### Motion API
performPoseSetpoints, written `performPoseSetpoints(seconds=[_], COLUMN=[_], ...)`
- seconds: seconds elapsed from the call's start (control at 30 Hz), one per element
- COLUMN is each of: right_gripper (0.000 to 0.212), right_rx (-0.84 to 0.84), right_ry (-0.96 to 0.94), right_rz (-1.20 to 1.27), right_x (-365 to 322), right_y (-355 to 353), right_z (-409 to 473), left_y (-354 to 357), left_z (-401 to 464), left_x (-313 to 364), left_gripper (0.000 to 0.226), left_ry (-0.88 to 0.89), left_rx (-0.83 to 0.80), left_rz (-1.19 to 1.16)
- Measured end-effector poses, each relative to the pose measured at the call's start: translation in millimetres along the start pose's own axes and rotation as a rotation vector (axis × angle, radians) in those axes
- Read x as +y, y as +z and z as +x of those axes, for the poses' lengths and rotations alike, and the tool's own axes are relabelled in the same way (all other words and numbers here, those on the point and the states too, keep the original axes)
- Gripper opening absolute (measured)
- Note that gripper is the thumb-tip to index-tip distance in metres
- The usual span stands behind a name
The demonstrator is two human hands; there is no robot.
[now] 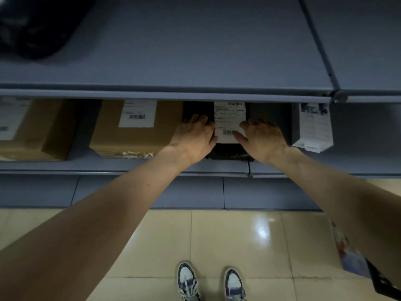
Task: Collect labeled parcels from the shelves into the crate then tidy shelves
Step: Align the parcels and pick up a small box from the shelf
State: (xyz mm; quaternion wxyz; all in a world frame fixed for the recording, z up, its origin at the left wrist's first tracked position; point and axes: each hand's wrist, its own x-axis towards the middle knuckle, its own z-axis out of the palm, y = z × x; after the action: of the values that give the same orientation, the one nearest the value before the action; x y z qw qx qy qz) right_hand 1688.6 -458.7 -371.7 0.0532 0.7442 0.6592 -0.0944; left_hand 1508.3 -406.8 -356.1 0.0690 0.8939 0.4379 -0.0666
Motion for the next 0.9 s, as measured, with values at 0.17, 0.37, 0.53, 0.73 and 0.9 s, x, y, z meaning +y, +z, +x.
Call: performPoseSetpoints(seconds=[0.17, 0.37, 0.53, 0.73, 0.9], right_gripper=[0.051, 0.051, 0.051, 0.052, 0.047], right_rx=[0.021, 0.028, 0.054, 0.064, 0.062], right_ry=[-0.005, 0.017, 0.03, 0.092, 0.125], right_rz=[-0.016, 0.023, -0.025, -0.058, -0.023], right_x=[-1, 49, 138, 244, 277], right_y=[-2, 3, -1, 1, 27], right_z=[-3, -18, -45, -66, -66], left_y=[-8, 12, 20, 22, 37], left_z=[-7, 5, 34, 71, 89], left_x=[0, 40, 122, 221, 254], left_gripper=[0.048, 0.052, 0.053, 0.055, 0.055], left_ry=[-0.052, -0.052, -0.036, -0.025, -0.082], left_rx=[-0.022, -0.009, -0.043, -0.047, -0.076], left_rz=[-0.01, 0.022, 0.03, -0.01, -0.073])
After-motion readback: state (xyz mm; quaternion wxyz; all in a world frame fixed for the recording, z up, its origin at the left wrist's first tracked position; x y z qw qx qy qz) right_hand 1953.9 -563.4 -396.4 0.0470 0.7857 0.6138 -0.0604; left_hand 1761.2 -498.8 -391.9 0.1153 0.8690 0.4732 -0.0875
